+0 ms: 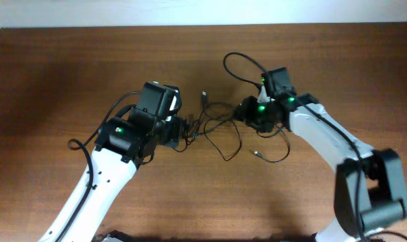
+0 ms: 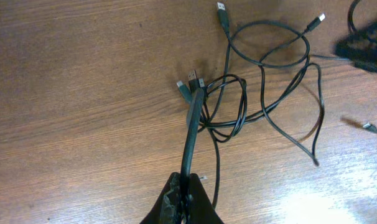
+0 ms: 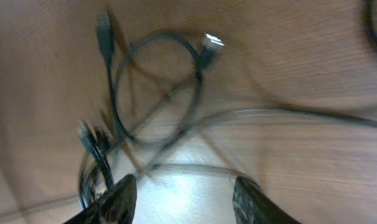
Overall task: Untangle cables
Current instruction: 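Pull the cables apart with both grippers toward opposite sides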
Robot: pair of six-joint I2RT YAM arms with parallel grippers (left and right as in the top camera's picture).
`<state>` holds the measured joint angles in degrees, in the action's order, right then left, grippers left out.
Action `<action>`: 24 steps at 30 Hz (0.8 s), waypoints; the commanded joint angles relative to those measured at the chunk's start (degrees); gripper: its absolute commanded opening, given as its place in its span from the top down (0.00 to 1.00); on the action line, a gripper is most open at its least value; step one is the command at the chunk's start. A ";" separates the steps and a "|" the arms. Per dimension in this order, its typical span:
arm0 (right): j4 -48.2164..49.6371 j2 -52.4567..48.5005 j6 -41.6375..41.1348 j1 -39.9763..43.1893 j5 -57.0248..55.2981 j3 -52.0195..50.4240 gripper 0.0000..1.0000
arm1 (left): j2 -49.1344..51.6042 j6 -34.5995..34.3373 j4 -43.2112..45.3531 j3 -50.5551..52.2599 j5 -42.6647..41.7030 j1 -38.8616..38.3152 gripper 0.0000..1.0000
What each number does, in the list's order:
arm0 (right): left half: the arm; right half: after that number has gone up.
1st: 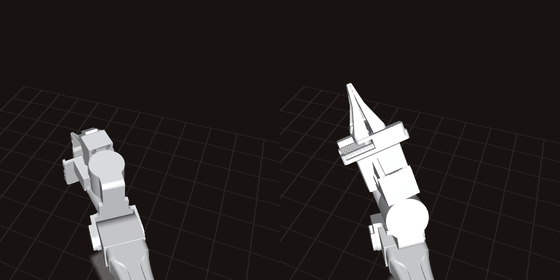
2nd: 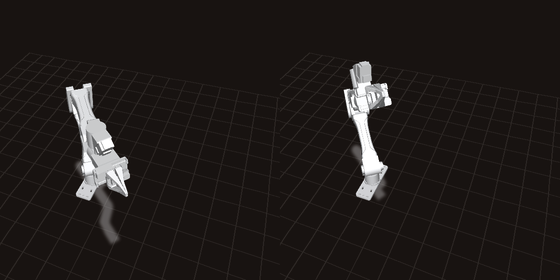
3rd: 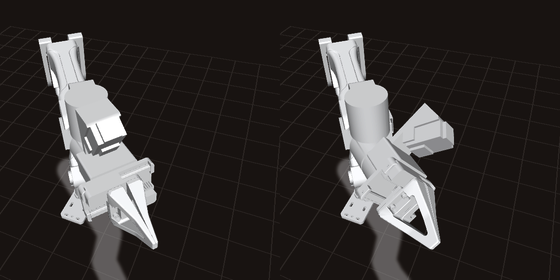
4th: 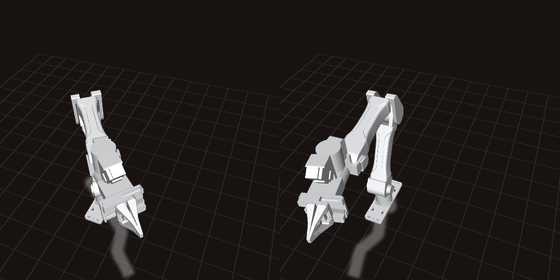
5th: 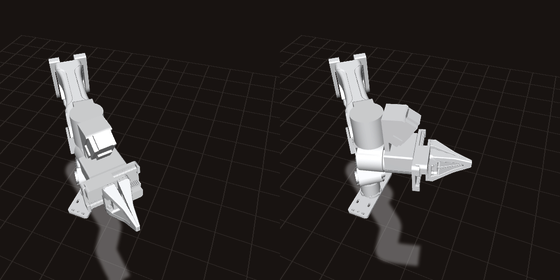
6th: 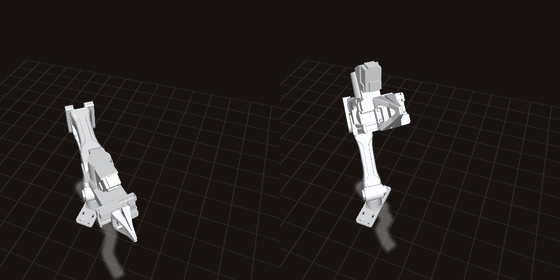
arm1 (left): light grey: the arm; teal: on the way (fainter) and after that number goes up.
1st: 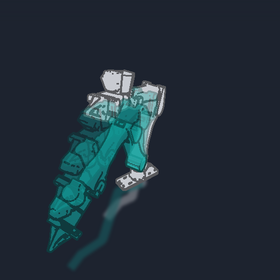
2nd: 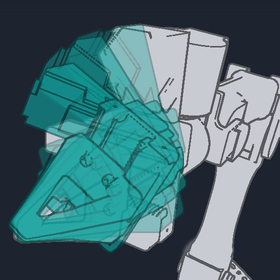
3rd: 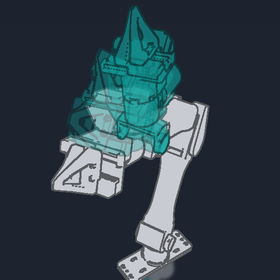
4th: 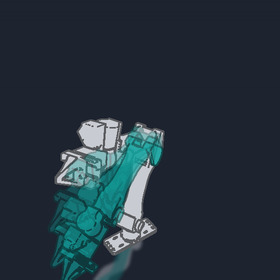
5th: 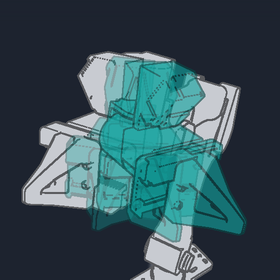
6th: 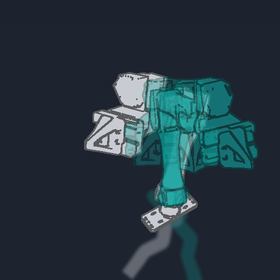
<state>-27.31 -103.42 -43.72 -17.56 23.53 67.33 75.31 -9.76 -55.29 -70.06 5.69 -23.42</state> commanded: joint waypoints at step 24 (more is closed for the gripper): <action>-23.61 2.14 19.98 24.04 3.82 7.10 0.96 | 3.23 -4.00 -2.49 -0.02 12.66 0.35 1.00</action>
<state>-45.54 -102.06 -29.12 4.03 33.61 69.06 76.12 -9.52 -56.64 -70.06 11.66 -23.42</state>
